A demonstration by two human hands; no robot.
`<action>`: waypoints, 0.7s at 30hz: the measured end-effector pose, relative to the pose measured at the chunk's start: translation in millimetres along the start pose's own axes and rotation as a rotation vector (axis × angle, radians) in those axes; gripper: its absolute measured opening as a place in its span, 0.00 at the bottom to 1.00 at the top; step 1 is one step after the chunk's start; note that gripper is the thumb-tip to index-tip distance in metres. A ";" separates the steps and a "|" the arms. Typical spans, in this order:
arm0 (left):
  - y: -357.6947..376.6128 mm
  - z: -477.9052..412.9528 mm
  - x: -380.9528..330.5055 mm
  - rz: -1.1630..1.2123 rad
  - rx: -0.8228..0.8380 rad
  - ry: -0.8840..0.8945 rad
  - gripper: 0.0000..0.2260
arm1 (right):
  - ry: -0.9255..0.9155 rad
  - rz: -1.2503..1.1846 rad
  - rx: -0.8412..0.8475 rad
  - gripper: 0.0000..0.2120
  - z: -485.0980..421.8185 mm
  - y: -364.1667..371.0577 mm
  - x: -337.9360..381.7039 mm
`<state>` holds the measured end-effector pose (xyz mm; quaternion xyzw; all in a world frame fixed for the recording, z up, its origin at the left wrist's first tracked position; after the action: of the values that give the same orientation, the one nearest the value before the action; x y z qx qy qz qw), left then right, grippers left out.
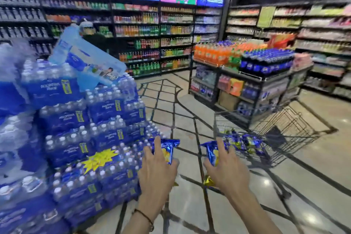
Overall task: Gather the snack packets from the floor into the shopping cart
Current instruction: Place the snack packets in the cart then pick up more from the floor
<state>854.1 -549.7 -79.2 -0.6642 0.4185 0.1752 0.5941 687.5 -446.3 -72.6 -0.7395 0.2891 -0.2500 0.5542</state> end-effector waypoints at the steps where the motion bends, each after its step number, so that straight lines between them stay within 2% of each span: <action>1: 21.6 -0.3 -19.1 0.010 0.026 0.026 0.36 | 0.037 0.006 -0.004 0.34 -9.1 2.0 -27.8; 9: 167.6 -4.6 -129.4 0.042 0.180 0.157 0.35 | 0.228 0.038 -0.012 0.33 -64.7 20.3 -189.5; 15: 261.6 -45.0 -177.5 0.101 0.259 0.229 0.34 | 0.311 0.033 -0.011 0.32 -127.0 53.2 -253.7; 21: 367.4 -120.2 -217.7 0.169 0.324 0.280 0.35 | 0.363 0.080 0.003 0.34 -235.2 91.7 -300.8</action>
<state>413.5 -565.8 -128.4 -0.5405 0.5736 0.0609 0.6125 298.5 -413.1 -114.5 -0.6691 0.4132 -0.3578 0.5035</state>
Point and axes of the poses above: each hand's wrist, its own z-axis away from the middle knuckle, its own y-axis out of the palm, x = y × z, the point moved 2 cm from there along -z, towards the middle knuckle, and after that the axes turned 13 degrees about z, right-handed, at the moved point
